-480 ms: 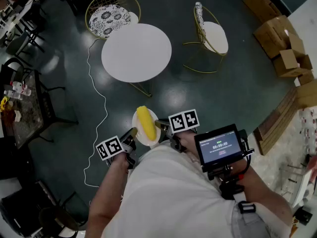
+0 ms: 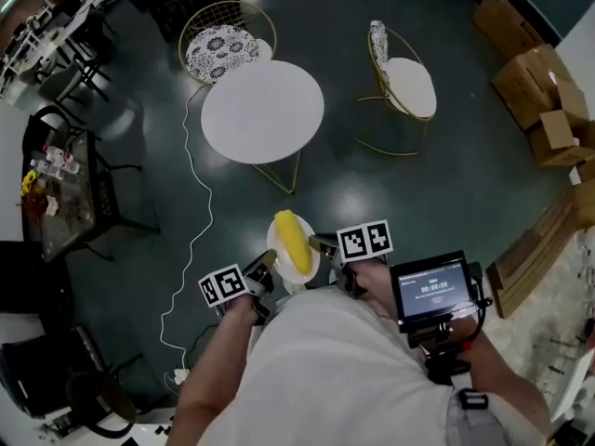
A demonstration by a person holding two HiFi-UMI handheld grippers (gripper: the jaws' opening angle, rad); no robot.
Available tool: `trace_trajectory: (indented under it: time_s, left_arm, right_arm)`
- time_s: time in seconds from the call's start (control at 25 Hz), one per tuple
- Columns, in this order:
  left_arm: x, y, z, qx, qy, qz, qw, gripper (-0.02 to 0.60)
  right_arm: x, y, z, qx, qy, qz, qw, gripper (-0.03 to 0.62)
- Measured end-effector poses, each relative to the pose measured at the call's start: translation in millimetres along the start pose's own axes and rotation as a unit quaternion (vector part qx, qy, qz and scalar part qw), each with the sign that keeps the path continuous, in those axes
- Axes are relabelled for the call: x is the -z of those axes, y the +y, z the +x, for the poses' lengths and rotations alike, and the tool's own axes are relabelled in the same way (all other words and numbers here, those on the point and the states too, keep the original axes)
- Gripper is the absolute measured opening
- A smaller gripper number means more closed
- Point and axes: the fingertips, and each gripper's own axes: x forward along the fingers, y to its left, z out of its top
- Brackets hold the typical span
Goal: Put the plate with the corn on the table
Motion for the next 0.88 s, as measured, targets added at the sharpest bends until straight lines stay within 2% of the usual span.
trace_trajectory:
  time_s: [0.12,0.88]
  left_arm:
    - [15,-9,8,-0.003,-0.003,0.000,1.0000,0.029]
    - [37,-39,40,-0.028,-0.034,-0.003,0.9990,0.029]
  right_arm:
    - [3,-10,-16,-0.001,-0.004,-0.002,1.000,0.041]
    - [-11,-38,-52,-0.024,-0.004,-0.019,1.000,0.041]
